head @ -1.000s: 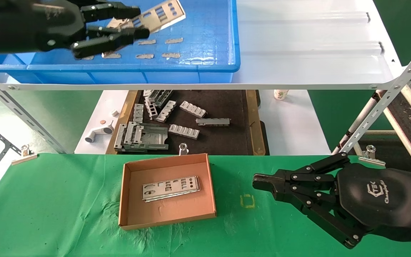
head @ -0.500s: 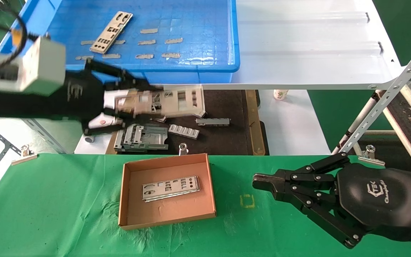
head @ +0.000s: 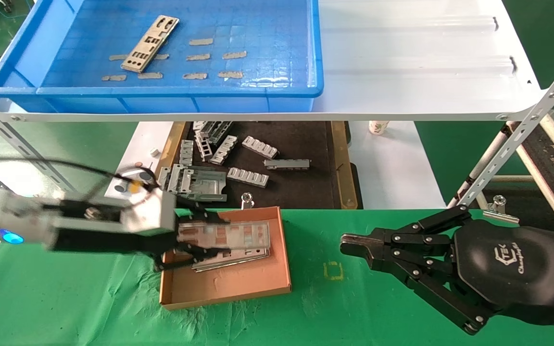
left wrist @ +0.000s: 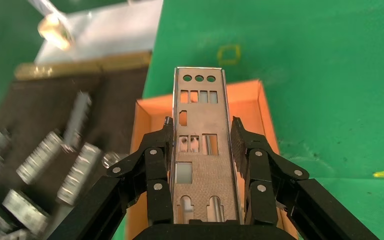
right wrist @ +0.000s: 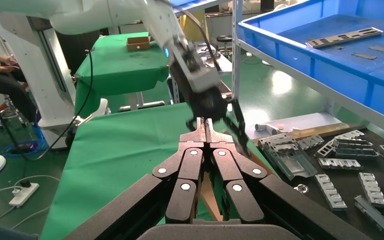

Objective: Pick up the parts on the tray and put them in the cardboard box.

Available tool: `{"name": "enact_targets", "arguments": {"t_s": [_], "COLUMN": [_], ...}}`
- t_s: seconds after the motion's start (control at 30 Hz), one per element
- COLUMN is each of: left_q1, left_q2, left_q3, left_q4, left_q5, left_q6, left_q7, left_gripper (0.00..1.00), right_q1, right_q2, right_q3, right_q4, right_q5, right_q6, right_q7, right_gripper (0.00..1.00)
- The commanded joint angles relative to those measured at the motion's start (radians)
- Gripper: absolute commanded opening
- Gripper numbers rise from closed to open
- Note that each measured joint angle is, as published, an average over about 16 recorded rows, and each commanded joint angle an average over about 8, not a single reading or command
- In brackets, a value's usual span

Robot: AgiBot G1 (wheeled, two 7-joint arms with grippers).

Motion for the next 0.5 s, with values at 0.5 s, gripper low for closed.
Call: {"name": "enact_targets", "arguments": {"t_s": [0.5], "left_q1": [0.101], "left_q2": [0.077], "left_q3": [0.066], "left_q4": [0.037], "left_q5": [0.126], "left_q6": [-0.174], "left_q7": [-0.042], "left_gripper": [0.00], "right_q1": [0.000], "right_q2": [0.000], "right_q3": [0.000], "right_q4": [0.000], "right_q5": [0.000], "right_q6": [0.000], "right_q7": [0.000], "right_gripper": [0.00]}}
